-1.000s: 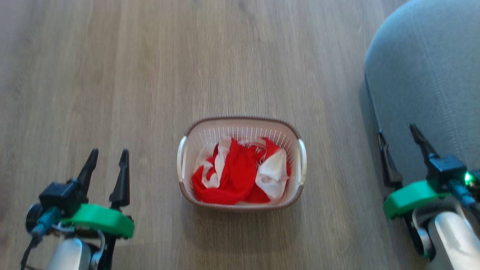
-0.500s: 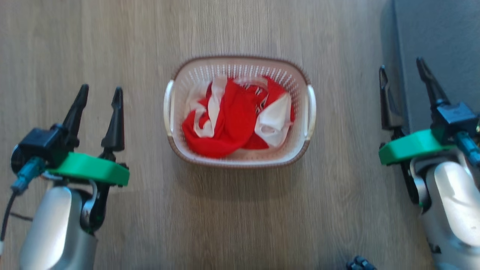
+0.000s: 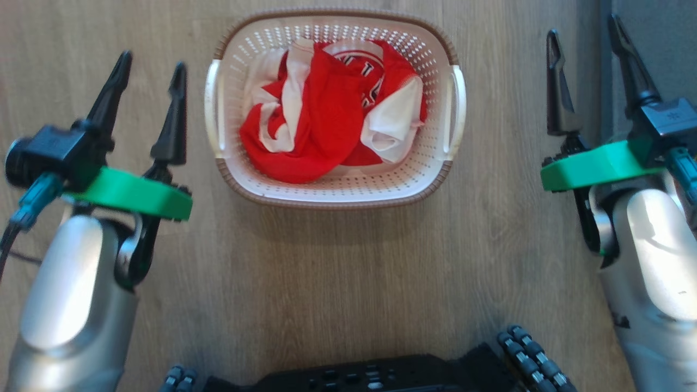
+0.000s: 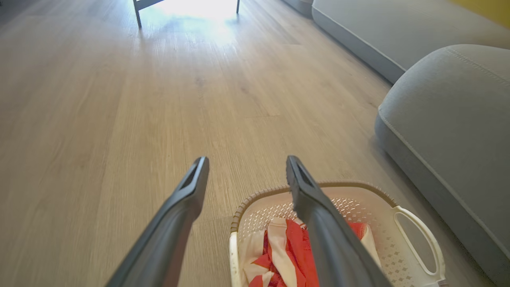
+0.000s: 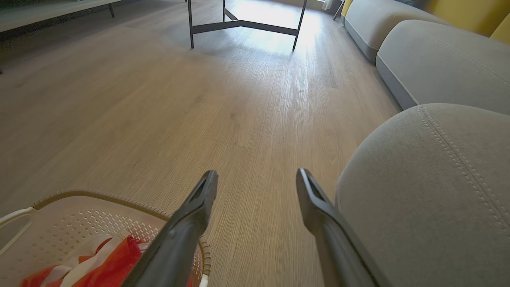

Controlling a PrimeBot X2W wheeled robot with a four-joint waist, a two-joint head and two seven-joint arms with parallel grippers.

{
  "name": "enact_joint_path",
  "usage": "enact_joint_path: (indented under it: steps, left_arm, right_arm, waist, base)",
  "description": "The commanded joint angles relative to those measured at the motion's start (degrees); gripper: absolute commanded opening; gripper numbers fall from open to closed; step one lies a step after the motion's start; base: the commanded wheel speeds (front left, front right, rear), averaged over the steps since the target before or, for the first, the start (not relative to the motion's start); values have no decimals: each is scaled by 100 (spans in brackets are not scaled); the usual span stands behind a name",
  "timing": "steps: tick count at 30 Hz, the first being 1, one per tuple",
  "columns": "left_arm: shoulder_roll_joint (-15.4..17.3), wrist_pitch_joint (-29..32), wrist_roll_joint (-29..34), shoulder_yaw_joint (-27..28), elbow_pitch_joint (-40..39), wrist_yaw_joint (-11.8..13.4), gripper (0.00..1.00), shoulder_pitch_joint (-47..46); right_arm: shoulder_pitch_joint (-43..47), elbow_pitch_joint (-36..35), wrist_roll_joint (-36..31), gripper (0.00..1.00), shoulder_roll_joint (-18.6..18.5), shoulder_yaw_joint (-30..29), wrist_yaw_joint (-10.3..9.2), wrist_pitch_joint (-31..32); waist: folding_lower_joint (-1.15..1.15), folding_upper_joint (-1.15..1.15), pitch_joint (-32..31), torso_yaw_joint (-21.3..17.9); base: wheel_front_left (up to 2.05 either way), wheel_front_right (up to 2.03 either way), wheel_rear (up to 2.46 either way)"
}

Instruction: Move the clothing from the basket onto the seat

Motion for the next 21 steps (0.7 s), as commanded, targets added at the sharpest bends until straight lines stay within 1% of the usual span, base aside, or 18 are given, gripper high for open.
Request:
enact_joint_path:
  steps: [1, 4, 5, 6, 10, 14, 20, 21]
  left_arm:
    - [226, -29, 3, 86, -170, -36, 100, -177]
    - [347, -29, 72, -289, -104, -36, 100, -521]
    - [417, -27, 116, -555, 26, -36, 100, -773]
    - [442, -2, 140, -694, 108, -36, 100, -907]
    - [458, 312, 229, -1280, 378, -36, 100, -1409]
    - [419, 909, 321, -1646, 770, -33, 100, -1721]
    - [275, 1808, 473, -1913, 1456, 79, 100, -2043]
    - [225, 2089, 549, -2021, 1689, 105, 100, -2163]
  right_arm:
    - [22, -200, -37, 100, 64, 105, 40, -40]
    - [-76, -269, -30, 100, 126, 139, 40, -40]
    - [-111, -327, -34, 100, 176, 175, 40, -40]
    - [-119, -358, -37, 100, 203, 192, 40, -40]
    - [-110, -514, -53, 100, 321, 222, 40, -40]
    - [-44, -689, -58, 100, 445, 235, 40, -40]
    - [76, -882, -33, 100, 593, 284, 40, -40]
    - [114, -937, -27, 100, 638, 329, 40, -40]
  waist:
    - [-1, 0, 138, -114]
    - [-1, 0, 256, -278]
    - [-1, 0, 321, -411]
    - [-1, 0, 351, -485]
    - [-1, 0, 466, -795]
    - [-1, 0, 567, -1096]
    - [-1, 0, 725, -1460]
    - [-1, 0, 796, -1573]
  base:
    - [0, 0, 0]
    - [0, 0, 0]
    - [0, 0, 0]
    - [0, 0, 0]
    - [0, 0, 0]
    - [0, 0, 0]
    - [0, 0, 0]
    - [0, 0, 0]
